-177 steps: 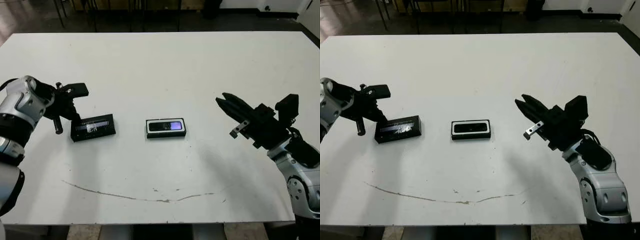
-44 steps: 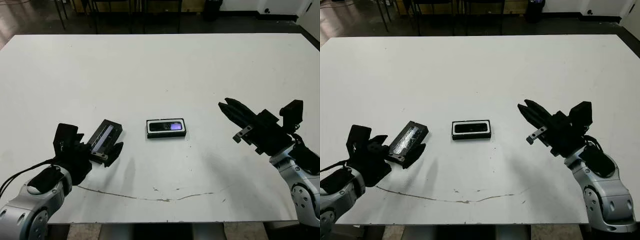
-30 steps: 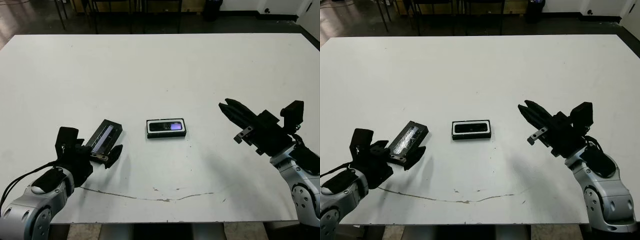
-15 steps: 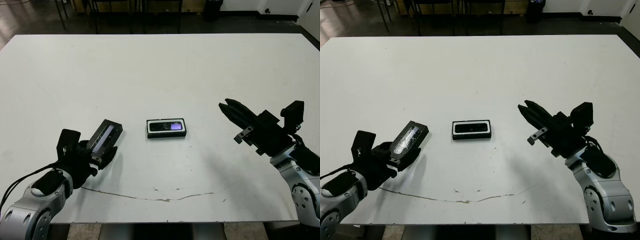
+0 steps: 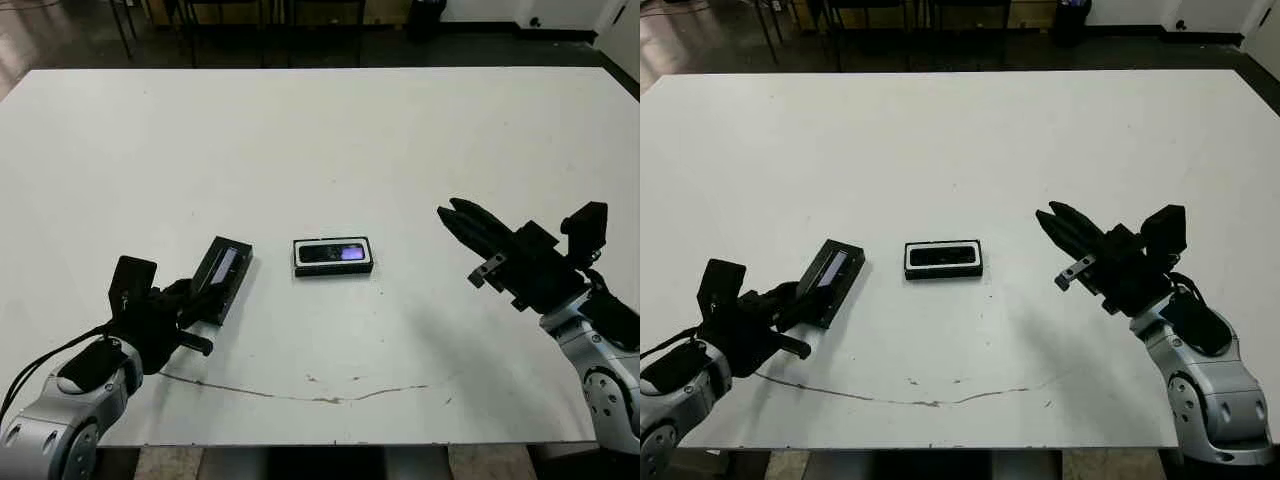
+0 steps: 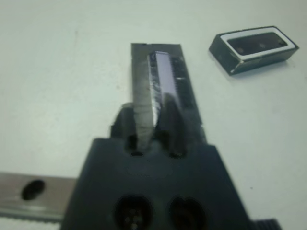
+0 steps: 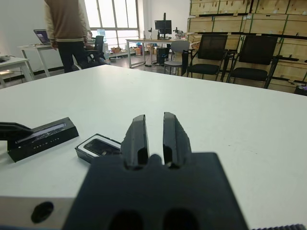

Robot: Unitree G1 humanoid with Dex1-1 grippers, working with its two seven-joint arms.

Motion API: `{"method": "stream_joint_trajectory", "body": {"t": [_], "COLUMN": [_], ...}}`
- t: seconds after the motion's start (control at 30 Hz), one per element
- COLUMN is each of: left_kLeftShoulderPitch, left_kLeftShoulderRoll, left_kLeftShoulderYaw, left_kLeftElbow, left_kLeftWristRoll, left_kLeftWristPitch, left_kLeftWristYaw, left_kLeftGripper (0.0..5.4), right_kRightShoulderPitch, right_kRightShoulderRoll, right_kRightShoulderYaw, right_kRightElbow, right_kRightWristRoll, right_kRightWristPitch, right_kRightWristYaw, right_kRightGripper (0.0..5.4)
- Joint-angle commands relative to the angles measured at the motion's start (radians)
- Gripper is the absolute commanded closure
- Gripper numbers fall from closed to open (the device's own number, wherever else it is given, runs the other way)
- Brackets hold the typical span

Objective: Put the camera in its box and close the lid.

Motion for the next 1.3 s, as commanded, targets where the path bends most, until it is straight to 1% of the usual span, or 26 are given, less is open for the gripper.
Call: {"method": "stream_joint_trajectory", "body": {"t": [0.03, 0.13, 0.2, 0.33, 0.43, 0.5, 0.53, 0.57, 0.63, 0.7, 0.83, 0.9, 1.0, 1.1, 1.17, 1.2, 1.3], "left_kLeftShoulderPitch": [0.005, 0.003, -0.001, -0.001, 0.005, 0.003, 0.001, 0.001, 0.002, 0.005, 0.020, 0.030, 0.044, 0.050, 0.051, 0.048, 0.038], "left_kLeftShoulderRoll": [0.014, 0.021, 0.023, 0.030, 0.035, 0.038, 0.049, 0.079, 0.117, 0.131, 0.134, 0.119, 0.113, 0.109, 0.132, 0.137, 0.107], "left_kLeftShoulderYaw": [0.001, 0.000, 0.004, 0.005, -0.004, -0.002, -0.004, -0.018, -0.034, -0.036, -0.022, -0.009, -0.007, -0.009, -0.036, -0.044, -0.054], "left_kLeftElbow": [0.001, -0.018, -0.029, -0.025, -0.032, -0.041, -0.046, -0.054, -0.064, -0.076, -0.118, -0.138, -0.164, -0.188, -0.209, -0.218, -0.227], "left_kLeftWristRoll": [-0.005, -0.002, -0.006, -0.008, 0.014, 0.017, 0.019, 0.040, 0.066, 0.079, 0.077, 0.066, 0.066, 0.058, 0.083, 0.083, 0.058], "left_kLeftWristPitch": [0.030, 0.019, 0.031, 0.019, -0.009, -0.006, -0.009, -0.019, -0.045, -0.061, -0.049, -0.043, -0.035, 0.009, 0.036, 0.062, 0.135], "left_kLeftWristYaw": [0.001, -0.001, 0.001, -0.007, -0.001, 0.002, -0.005, -0.014, -0.032, -0.035, -0.029, -0.022, -0.013, -0.002, 0.008, 0.011, 0.027], "left_kLeftGripper": [5.39, 5.39, 5.39, 5.39, 5.39, 5.39, 5.30, 5.17, 4.79, 4.31, 3.38, 2.91, 2.18, 1.50, 1.01, 0.79, 0.10], "right_kRightShoulderPitch": [0.010, 0.009, 0.008, 0.008, 0.008, 0.010, 0.011, 0.011, 0.010, 0.009, 0.012, 0.011, 0.007, 0.006, 0.006, 0.008, 0.013], "right_kRightShoulderRoll": [0.001, -0.001, 0.004, 0.006, 0.005, 0.004, 0.004, 0.005, 0.006, 0.005, 0.002, 0.000, 0.005, 0.006, 0.004, 0.001, 0.002], "right_kRightShoulderYaw": [-0.001, 0.002, 0.002, 0.001, 0.001, 0.001, 0.001, 0.002, 0.001, 0.000, 0.004, 0.003, 0.003, 0.003, 0.004, 0.005, 0.005], "right_kRightElbow": [0.014, 0.011, 0.019, 0.023, 0.022, 0.016, 0.014, 0.017, 0.022, 0.023, 0.018, 0.015, 0.032, 0.030, 0.021, 0.014, 0.010], "right_kRightWristRoll": [-0.001, -0.007, -0.005, -0.002, 0.001, 0.002, 0.001, -0.001, 0.002, 0.006, -0.009, -0.008, -0.008, -0.005, -0.006, -0.012, -0.014], "right_kRightWristPitch": [0.006, 0.010, -0.004, 0.002, 0.009, 0.014, 0.012, 0.005, 0.002, 0.009, -0.002, 0.005, -0.015, -0.006, 0.005, 0.007, 0.006], "right_kRightWristYaw": [0.004, -0.002, 0.007, 0.005, 0.004, 0.000, -0.001, 0.002, 0.007, 0.007, 0.003, 0.002, 0.017, 0.014, 0.006, 0.000, -0.005], "right_kRightGripper": [5.40, 5.40, 5.40, 5.40, 5.40, 5.40, 5.40, 5.40, 5.40, 5.40, 5.40, 5.40, 5.40, 5.40, 5.40, 5.40, 5.40]}}
